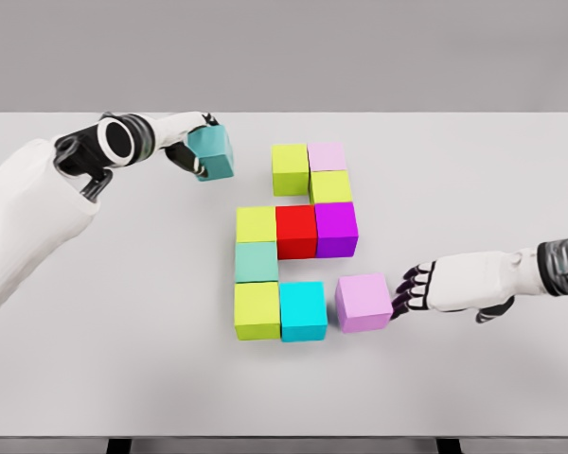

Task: Assemble the squares on the desktop into the number 2

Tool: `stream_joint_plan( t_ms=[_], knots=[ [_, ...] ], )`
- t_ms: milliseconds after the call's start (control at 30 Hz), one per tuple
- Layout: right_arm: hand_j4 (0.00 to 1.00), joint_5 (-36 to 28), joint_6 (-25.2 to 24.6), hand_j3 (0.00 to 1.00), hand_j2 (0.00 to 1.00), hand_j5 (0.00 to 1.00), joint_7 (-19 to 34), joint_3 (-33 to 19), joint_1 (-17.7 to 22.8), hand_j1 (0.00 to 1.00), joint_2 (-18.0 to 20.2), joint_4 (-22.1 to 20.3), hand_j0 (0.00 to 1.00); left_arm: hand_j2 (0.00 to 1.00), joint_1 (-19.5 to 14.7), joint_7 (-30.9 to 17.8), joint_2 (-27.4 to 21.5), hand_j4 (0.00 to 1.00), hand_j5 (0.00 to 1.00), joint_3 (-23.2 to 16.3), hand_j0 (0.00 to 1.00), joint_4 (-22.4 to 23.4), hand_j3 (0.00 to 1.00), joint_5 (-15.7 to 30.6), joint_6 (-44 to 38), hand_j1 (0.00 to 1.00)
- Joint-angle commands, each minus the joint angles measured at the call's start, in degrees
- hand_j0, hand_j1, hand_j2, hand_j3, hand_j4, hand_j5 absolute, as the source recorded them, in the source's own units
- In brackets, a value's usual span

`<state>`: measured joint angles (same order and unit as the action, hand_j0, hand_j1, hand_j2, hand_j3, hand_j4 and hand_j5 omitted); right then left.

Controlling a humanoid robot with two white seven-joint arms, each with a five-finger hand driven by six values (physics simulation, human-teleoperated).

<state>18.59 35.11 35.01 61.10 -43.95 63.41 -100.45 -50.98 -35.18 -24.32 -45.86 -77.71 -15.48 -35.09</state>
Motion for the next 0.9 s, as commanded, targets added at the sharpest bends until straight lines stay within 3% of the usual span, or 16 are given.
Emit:
stream_joint_plan(
  t_ms=[0,100,267,867],
  knots=[
    [1.0,-0.22,-0.11,1.0,1.0,1.0,-0.01,-0.19,-0.09,1.0,1.45,0.08,1.0,0.46,0.0,0.18,0.59,0.46,0.46,-0.02,0.46,0.01,0.46,-0.25,0.09,0.46],
    [1.0,-0.31,-0.11,1.0,1.0,1.0,-0.01,-0.98,-0.53,1.0,2.6,0.43,1.0,0.46,0.0,0.18,1.21,0.46,0.46,-0.29,0.46,0.01,0.46,-0.34,0.09,0.46],
    [1.0,-0.14,-0.11,1.0,1.0,1.0,-0.01,-0.8,-1.05,1.0,-0.3,3.59,1.0,0.46,0.09,0.18,2.0,0.46,0.46,-0.29,0.46,0.1,0.46,-0.42,0.09,0.46],
    [1.0,0.22,-0.11,1.0,1.0,1.0,-0.01,-0.63,-1.05,1.0,-3.29,1.39,1.0,0.46,0.0,0.18,5.08,0.46,0.46,-0.29,0.46,2.56,0.46,-0.6,0.09,0.46]
  ],
)
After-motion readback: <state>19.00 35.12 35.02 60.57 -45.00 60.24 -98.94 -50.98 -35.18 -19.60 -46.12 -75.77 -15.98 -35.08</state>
